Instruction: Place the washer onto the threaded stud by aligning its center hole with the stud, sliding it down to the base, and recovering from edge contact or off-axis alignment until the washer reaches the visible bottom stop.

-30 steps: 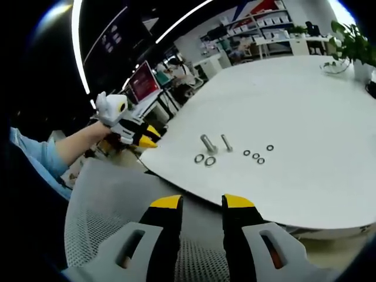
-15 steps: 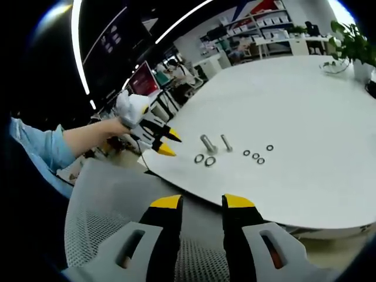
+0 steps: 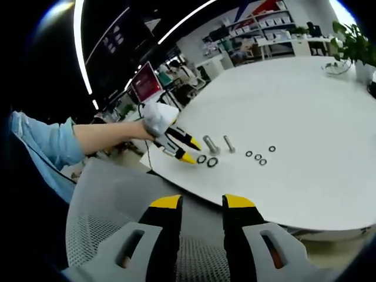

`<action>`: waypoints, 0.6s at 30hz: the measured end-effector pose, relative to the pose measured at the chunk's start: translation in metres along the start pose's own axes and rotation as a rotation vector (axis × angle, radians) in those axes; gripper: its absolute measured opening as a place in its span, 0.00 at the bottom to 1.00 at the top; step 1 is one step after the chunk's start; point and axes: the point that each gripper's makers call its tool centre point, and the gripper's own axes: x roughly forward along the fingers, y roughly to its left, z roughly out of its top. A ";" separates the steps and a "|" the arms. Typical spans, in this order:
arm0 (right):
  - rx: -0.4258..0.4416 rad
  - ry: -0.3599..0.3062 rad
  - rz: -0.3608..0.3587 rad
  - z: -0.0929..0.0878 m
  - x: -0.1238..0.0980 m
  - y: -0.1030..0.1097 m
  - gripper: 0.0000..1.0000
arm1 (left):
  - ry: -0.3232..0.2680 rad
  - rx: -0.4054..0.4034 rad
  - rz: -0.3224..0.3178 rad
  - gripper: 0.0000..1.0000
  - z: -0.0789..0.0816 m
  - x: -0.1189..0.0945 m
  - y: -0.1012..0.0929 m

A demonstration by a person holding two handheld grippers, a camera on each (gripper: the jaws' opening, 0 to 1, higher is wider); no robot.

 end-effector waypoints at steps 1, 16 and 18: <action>-0.001 0.001 0.002 0.000 0.000 0.000 0.29 | 0.003 -0.002 -0.002 0.28 0.000 0.002 0.001; -0.015 0.011 0.020 -0.001 0.000 0.002 0.29 | 0.028 -0.062 -0.014 0.24 -0.005 0.011 0.004; -0.015 0.012 0.021 -0.001 0.000 0.002 0.29 | 0.034 -0.063 -0.015 0.25 -0.005 0.011 0.004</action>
